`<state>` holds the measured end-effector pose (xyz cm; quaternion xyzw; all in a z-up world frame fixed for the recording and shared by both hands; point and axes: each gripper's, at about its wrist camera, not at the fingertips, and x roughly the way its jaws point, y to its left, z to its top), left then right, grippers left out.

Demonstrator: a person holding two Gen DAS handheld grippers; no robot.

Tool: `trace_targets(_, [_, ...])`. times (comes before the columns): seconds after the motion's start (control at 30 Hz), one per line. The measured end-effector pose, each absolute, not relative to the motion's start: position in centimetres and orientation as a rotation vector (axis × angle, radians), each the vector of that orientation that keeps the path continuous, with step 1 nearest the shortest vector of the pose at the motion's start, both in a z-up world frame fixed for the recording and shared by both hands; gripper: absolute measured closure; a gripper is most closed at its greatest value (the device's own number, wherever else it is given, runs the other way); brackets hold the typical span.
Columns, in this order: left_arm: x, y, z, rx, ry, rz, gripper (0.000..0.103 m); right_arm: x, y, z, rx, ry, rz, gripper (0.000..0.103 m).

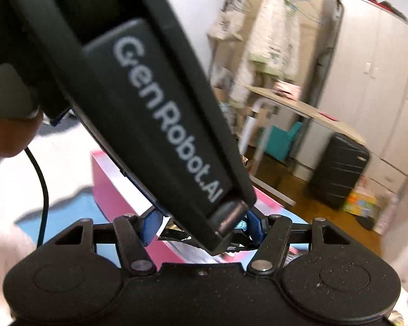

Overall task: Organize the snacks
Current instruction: 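Carry the black cracker pack toward the pink box with both tools, then open both tools to release the black cracker pack into the pink box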

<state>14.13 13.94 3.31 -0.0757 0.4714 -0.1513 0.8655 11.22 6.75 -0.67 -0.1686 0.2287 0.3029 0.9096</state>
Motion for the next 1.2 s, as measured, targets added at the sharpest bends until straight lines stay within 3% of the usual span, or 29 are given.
trace_targets(0.3, [18.1, 18.8, -0.4, -0.179, 0.995, -0.192, 0.063, 17.7, 9.1, -5.0, -0.191, 0.527, 0.800, 0.028])
trace_targets(0.37, [18.9, 19.4, -1.5, -0.188, 1.005, -0.177, 0.063, 19.3, 8.9, -5.6, -0.177, 0.551, 0.820, 0.022])
trace_targets(0.8, [21.3, 23.7, -6.8, -0.377, 1.043, -0.128, 0.061, 25.9, 15.6, -6.1, -0.235, 0.774, 0.813, 0.021])
trace_targets(0.93, [21.1, 23.7, -7.1, -0.394, 1.046, -0.119, 0.058, 23.8, 15.3, -5.7, -0.294, 0.765, 0.773, 0.016])
trace_targets(1.03, [20.5, 23.3, -6.3, -0.378, 1.024, -0.126, 0.049, 23.0, 14.7, -5.2, -0.328, 0.734, 0.756, 0.015])
trace_targets(1.2, [19.0, 22.1, -3.5, -0.273, 0.959, -0.115, 0.047, 21.1, 11.8, -3.0, -0.333, 0.693, 0.731, 0.015])
